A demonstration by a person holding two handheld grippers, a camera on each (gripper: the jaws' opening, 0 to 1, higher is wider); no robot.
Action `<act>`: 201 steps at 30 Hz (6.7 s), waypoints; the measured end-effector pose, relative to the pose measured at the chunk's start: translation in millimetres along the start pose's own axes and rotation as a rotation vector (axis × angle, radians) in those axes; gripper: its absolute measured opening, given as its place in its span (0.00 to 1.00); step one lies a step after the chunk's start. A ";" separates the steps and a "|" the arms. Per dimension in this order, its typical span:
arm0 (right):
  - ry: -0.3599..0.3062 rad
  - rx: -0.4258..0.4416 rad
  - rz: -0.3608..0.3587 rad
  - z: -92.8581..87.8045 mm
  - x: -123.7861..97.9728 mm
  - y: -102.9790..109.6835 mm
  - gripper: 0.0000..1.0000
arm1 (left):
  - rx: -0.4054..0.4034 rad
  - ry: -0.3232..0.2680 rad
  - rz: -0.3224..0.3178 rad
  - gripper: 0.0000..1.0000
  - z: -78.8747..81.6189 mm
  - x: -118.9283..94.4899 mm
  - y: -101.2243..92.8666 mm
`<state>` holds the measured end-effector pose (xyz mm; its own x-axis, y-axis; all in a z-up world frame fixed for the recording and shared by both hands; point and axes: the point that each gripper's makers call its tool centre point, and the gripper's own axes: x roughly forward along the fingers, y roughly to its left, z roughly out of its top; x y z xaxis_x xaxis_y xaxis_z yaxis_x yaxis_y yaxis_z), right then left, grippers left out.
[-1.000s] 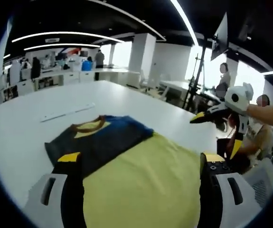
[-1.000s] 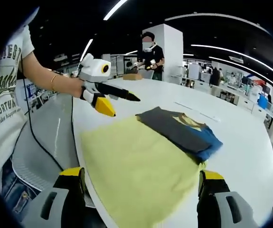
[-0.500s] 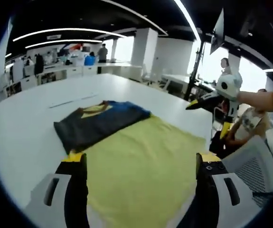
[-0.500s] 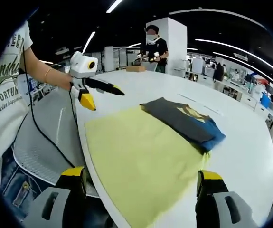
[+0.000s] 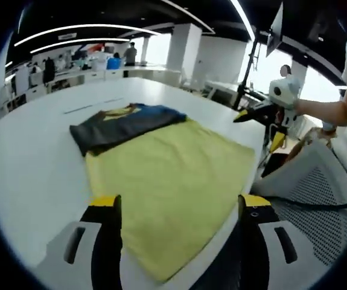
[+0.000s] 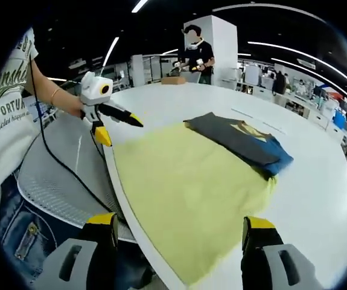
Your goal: Fold the garment on the visible template until the final outline fits inside the template.
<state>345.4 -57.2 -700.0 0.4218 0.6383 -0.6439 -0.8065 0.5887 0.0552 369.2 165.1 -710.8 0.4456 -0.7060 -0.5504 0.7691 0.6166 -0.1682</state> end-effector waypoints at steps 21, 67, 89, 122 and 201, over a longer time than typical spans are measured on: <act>0.192 -0.107 -0.006 -48.6 6.4 -2.5 0.45 | 0.230 0.164 -0.050 0.41 -46.8 -11.1 6.7; 0.354 -0.174 0.037 -72.6 4.1 -24.1 0.00 | 0.339 0.314 -0.004 0.00 -54.1 -15.9 19.5; 0.374 -0.143 0.079 -79.0 -9.7 -2.6 0.00 | 0.303 0.337 -0.014 0.00 -63.9 -28.9 -5.7; 0.333 -0.129 0.069 -60.4 -26.5 0.3 0.00 | 0.237 0.350 -0.076 0.00 -45.2 -47.5 -14.7; 0.083 -0.293 -0.276 109.6 -15.3 -150.3 0.00 | 0.481 0.155 0.094 0.00 138.7 -14.8 113.3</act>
<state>505.6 -101.0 -614.8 0.6139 0.4264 -0.6643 -0.7565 0.5583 -0.3407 513.3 197.1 -608.2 0.4782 -0.5729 -0.6657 0.8688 0.4195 0.2631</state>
